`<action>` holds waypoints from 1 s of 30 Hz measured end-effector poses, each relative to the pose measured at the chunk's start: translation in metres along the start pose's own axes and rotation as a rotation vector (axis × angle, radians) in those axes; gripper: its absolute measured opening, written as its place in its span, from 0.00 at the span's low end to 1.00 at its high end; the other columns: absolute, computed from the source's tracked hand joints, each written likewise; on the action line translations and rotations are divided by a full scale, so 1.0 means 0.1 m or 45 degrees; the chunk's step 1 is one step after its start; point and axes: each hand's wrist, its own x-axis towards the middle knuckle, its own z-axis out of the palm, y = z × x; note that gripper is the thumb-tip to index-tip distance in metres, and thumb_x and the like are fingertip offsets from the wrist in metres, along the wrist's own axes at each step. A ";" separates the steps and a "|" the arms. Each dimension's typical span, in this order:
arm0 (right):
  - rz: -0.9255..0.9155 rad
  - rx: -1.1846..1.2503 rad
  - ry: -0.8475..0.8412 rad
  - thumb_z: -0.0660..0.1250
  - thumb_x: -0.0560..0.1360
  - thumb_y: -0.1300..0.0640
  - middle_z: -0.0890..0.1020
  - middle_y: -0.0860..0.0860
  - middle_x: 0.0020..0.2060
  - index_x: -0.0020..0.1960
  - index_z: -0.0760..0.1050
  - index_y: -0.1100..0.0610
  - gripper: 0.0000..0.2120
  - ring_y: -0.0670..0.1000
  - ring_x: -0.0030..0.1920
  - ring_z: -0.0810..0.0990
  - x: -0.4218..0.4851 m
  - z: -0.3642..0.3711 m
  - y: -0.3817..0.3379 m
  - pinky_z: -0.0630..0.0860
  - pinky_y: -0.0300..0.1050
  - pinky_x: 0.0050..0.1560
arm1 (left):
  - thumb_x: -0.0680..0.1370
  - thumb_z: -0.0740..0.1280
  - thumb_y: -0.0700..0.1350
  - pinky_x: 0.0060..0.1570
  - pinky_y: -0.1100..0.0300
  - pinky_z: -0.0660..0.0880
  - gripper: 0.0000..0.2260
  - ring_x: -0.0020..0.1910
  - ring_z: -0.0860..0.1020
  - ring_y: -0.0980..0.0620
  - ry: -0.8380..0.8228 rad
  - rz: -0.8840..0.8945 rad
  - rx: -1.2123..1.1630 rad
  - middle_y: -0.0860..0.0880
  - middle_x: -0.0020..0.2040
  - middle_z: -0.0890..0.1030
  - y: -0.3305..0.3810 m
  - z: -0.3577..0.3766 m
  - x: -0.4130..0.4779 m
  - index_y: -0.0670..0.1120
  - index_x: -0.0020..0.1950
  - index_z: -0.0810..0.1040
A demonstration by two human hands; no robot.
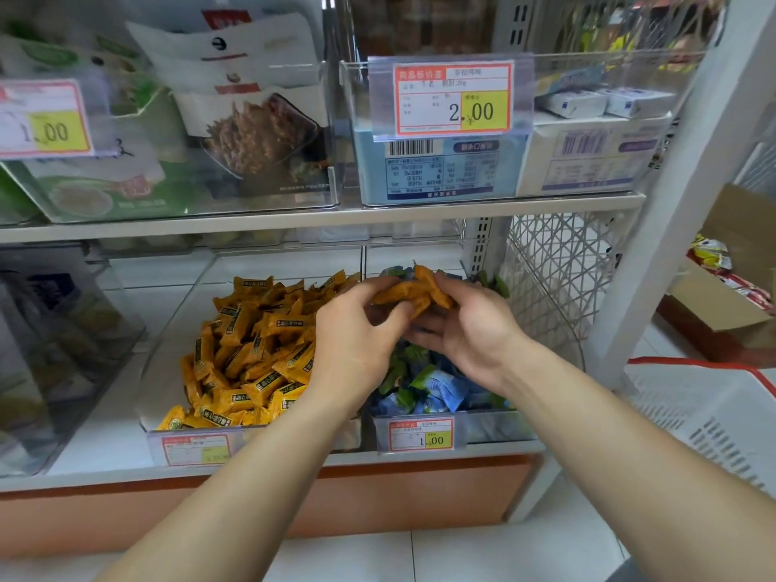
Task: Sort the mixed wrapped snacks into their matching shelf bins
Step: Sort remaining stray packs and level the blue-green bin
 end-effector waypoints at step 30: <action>-0.191 -0.278 0.129 0.70 0.75 0.62 0.86 0.49 0.43 0.39 0.85 0.49 0.11 0.51 0.50 0.84 0.11 0.67 0.41 0.82 0.44 0.46 | 0.73 0.76 0.48 0.55 0.52 0.81 0.25 0.56 0.82 0.48 0.046 -0.597 -0.697 0.47 0.58 0.82 -0.27 -0.52 0.02 0.47 0.68 0.75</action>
